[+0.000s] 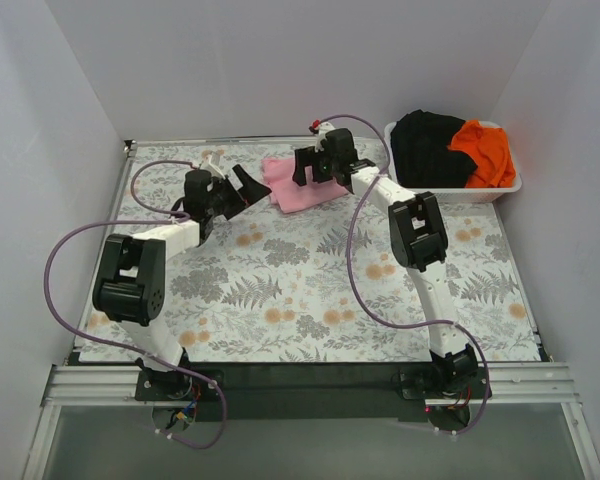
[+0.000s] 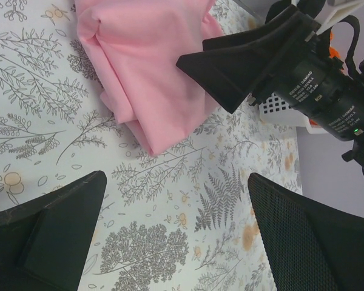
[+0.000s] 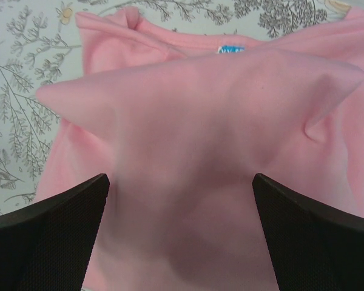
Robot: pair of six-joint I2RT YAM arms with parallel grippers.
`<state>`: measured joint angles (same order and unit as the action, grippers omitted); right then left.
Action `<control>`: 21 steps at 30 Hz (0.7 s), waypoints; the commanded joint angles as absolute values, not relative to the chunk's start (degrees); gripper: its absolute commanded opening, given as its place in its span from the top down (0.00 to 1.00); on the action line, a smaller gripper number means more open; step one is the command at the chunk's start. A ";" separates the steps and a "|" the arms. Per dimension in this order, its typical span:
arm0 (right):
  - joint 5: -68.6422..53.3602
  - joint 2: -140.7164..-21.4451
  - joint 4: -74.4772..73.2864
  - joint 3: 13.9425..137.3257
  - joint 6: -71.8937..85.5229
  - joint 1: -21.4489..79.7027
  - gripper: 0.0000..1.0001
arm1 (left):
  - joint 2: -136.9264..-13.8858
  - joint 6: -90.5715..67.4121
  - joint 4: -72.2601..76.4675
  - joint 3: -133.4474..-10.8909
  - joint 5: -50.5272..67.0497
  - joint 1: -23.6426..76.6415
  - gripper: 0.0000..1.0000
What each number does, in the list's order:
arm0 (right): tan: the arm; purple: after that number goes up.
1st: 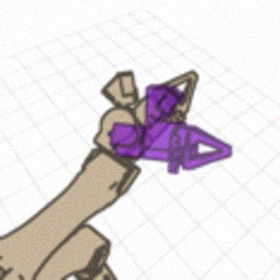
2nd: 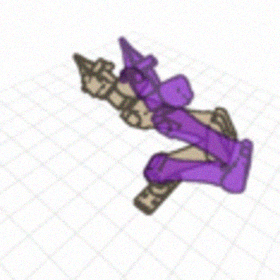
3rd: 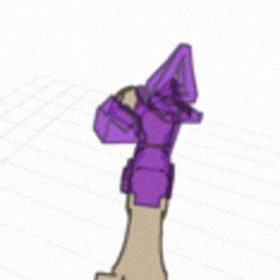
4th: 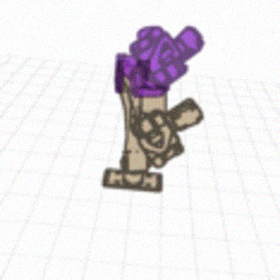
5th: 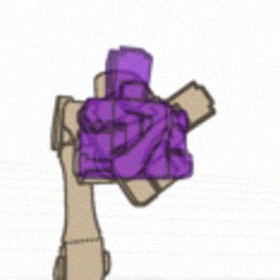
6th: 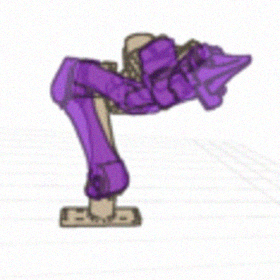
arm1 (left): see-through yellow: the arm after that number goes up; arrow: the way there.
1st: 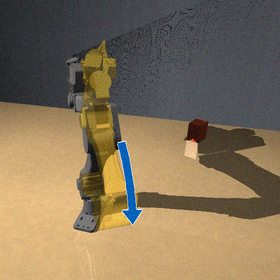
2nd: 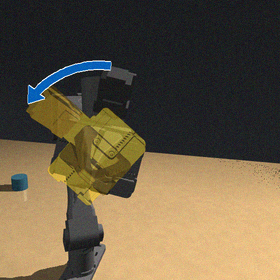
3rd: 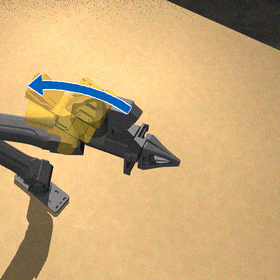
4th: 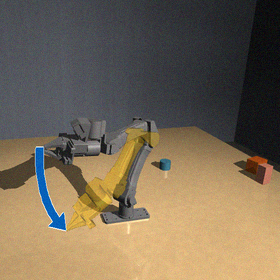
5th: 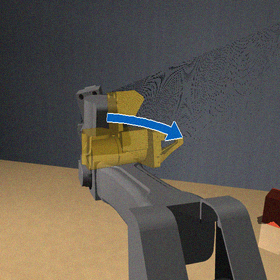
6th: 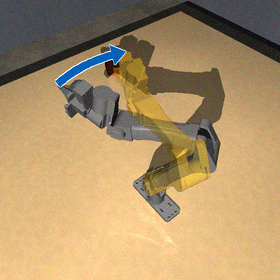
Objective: Fold and stack the t-shirts
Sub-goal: Fold the tshirt
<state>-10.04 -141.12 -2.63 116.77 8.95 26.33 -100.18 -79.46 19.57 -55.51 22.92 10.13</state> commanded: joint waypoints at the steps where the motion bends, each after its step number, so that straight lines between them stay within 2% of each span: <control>1: -7.74 -141.86 -9.92 120.06 6.95 26.89 0.07 | -96.59 -78.49 20.39 -53.45 25.05 10.02 0.03; 14: -7.73 -136.95 -18.19 106.89 5.10 30.32 0.10 | -95.89 -77.96 23.73 -48.61 25.22 10.02 0.04; 21: -8.17 -126.58 -16.97 88.37 7.47 31.29 0.12 | -94.22 -77.43 23.99 -45.72 26.28 10.02 0.03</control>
<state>-6.63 -128.84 -8.95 97.03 4.62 30.44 -97.76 -78.32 22.61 -48.05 24.93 10.13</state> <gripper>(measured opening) 0.893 0.965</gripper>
